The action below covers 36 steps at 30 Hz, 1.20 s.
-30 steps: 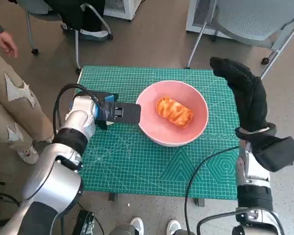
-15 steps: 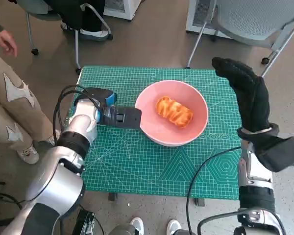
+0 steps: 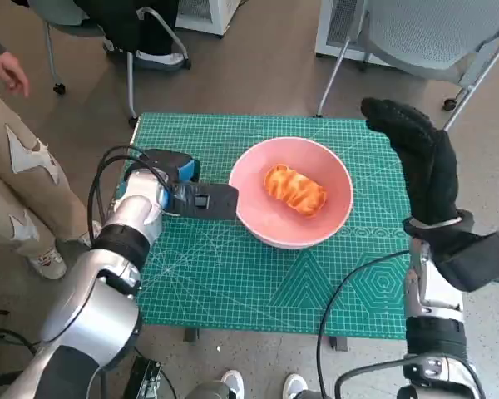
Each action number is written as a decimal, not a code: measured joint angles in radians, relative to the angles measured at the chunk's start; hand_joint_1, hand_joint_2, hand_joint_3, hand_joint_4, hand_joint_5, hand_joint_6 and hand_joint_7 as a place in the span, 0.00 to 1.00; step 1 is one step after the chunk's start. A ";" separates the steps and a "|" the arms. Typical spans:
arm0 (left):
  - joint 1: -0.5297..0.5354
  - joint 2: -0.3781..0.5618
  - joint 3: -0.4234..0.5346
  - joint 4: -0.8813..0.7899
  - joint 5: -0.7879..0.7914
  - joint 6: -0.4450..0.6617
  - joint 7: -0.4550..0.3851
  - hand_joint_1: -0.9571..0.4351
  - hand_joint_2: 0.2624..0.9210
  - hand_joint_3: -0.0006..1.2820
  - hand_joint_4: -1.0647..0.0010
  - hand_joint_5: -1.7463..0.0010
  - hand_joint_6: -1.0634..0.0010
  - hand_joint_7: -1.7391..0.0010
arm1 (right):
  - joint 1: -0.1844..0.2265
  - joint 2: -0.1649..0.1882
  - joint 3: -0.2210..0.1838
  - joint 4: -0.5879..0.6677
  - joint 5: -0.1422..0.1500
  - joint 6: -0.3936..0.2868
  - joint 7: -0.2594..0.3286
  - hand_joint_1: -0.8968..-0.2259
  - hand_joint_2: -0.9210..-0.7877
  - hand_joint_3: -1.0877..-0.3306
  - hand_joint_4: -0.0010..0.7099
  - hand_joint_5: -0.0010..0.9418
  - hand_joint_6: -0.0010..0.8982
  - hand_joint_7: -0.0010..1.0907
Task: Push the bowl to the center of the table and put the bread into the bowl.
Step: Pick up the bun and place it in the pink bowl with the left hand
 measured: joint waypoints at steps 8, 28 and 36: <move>0.000 0.000 0.000 0.000 0.000 0.001 0.000 0.69 0.94 0.04 0.20 0.38 0.37 0.41 | -0.001 0.002 0.001 0.008 0.000 0.000 -0.001 0.32 0.00 0.29 0.24 0.01 0.01 0.44; -0.008 0.012 0.007 -0.003 -0.003 0.010 -0.032 0.69 0.95 0.04 0.21 0.41 0.39 0.35 | -0.023 0.005 0.006 0.033 -0.001 -0.012 -0.001 0.31 0.00 0.28 0.24 0.00 0.00 0.45; -0.039 0.044 0.053 -0.029 -0.044 -0.005 -0.048 0.69 0.95 0.04 0.21 0.45 0.40 0.31 | -0.028 0.008 0.012 0.050 -0.003 -0.027 -0.001 0.32 0.00 0.27 0.24 0.00 0.00 0.45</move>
